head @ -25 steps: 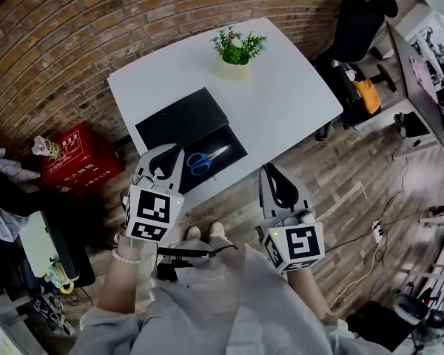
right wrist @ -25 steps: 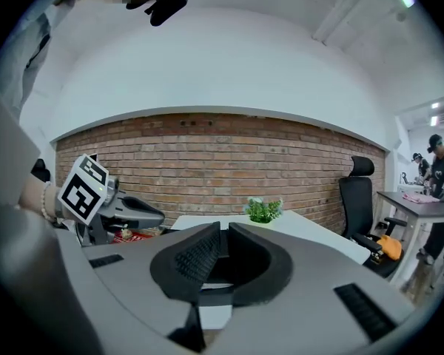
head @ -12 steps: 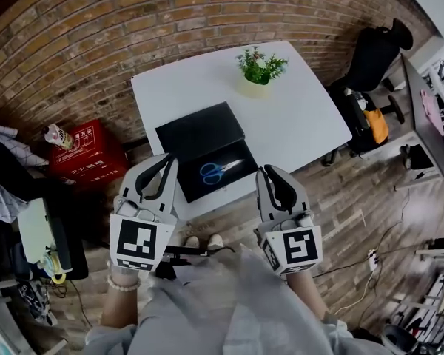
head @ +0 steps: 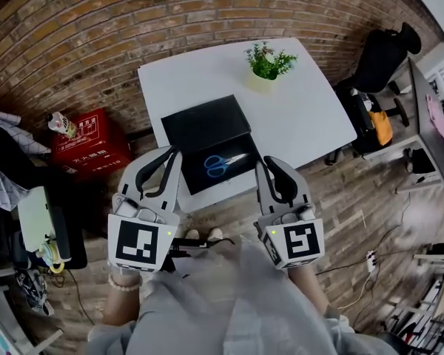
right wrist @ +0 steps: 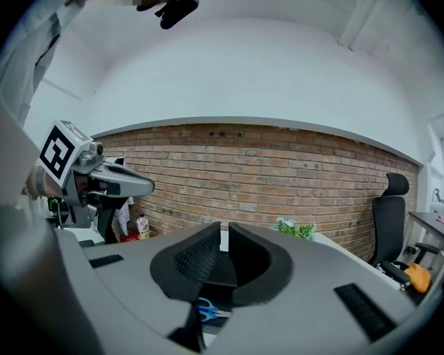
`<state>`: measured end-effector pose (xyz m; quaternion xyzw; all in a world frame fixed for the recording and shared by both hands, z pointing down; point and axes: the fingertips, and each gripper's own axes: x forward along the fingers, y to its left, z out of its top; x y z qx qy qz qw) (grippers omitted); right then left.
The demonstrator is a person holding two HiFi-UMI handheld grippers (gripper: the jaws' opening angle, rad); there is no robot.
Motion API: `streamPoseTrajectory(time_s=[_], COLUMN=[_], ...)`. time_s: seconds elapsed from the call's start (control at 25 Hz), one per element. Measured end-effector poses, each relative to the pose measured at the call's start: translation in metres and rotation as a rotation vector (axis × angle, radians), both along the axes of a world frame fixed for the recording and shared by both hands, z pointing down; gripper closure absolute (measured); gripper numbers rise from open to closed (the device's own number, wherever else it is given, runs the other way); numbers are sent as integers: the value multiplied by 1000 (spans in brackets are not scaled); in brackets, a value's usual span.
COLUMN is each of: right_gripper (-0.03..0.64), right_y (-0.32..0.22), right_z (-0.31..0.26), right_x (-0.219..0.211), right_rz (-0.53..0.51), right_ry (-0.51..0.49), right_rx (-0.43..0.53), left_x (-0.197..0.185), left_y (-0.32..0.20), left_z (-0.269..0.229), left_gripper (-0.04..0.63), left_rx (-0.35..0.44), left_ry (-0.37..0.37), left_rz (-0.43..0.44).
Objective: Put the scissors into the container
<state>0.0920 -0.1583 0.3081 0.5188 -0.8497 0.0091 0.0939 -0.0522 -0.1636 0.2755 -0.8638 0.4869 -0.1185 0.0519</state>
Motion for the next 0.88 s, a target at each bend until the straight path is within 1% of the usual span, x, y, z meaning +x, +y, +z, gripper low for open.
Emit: streamPoseTrajectory(time_s=[0.44, 0.64, 0.88], right_gripper=[557, 558, 560], right_y=[3, 4, 5], right_z=[2, 6, 6], right_x=[0, 1, 0], right_rz=[12, 13, 15], right_ry=[10, 33, 33], right_rx=[-2, -7, -7], left_x=[9, 12, 12], left_y=[1, 0, 0], left_z=[7, 8, 10], left_gripper=[571, 571, 571], left_rx=[-14, -22, -22], left_ry=[-10, 12, 8], left_rz=[46, 49, 56])
